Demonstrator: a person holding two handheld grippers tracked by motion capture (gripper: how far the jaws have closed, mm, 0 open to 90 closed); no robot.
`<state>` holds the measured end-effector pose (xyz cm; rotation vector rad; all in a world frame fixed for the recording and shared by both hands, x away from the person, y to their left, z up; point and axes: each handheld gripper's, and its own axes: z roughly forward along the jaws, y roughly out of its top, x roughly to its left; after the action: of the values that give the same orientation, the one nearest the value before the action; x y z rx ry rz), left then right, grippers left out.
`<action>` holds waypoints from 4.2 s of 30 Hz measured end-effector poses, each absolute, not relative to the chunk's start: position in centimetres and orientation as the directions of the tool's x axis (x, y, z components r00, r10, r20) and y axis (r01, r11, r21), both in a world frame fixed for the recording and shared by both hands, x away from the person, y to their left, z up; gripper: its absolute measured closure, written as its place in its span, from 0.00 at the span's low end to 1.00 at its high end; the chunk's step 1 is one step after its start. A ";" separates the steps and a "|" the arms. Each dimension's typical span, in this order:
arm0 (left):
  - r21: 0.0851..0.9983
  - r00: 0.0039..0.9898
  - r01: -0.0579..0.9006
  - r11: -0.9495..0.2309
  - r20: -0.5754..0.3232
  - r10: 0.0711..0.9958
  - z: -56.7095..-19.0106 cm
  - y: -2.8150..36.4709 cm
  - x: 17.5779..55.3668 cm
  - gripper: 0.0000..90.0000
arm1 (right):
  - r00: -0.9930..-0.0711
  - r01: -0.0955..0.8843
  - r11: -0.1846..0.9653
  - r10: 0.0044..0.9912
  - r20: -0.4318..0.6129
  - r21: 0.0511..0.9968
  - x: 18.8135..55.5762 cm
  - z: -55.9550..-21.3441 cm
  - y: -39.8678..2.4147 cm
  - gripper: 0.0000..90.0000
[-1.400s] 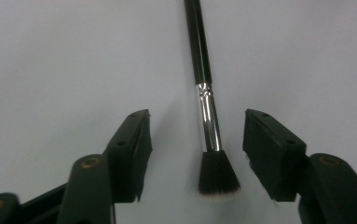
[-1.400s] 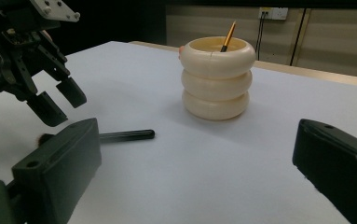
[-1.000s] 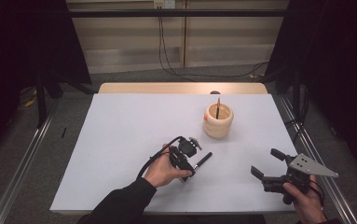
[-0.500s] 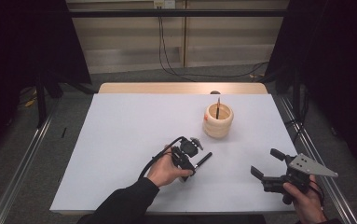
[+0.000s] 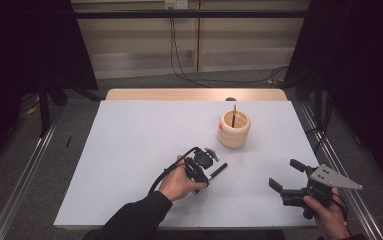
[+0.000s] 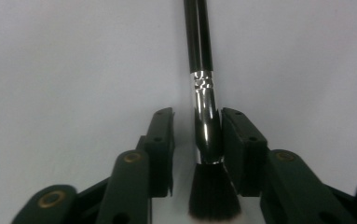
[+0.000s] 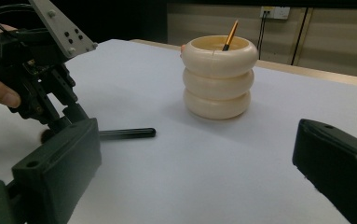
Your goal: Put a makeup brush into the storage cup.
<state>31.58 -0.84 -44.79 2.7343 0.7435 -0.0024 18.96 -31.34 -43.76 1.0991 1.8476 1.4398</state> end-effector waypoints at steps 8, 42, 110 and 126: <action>0.296 0.859 0.506 -0.810 -0.088 0.505 -44.9 -0.6 31.9 0.85 | -0.517 0.269 0.095 0.854 0.061 0.958 18.9 -43.7 -31.4 0.01; 0.457 0.876 0.479 -0.749 -0.194 0.442 -43.1 1.8 31.6 0.86 | -0.515 0.268 0.090 0.855 0.064 0.959 19.0 -43.7 -31.4 0.01; 0.856 0.962 0.233 -0.462 -0.134 0.237 -36.8 6.8 28.7 0.86 | -0.542 0.261 0.085 0.837 0.073 0.962 19.0 -43.6 -31.4 0.01; 0.725 0.971 0.226 -0.650 -0.113 0.212 -36.9 4.9 29.6 0.86 | -0.655 0.269 0.174 0.754 0.047 0.947 19.6 -43.2 -30.3 0.02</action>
<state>29.56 4.90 -36.87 2.2976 0.3048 -0.0230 19.60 -30.31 -43.17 0.9633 2.0207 1.4880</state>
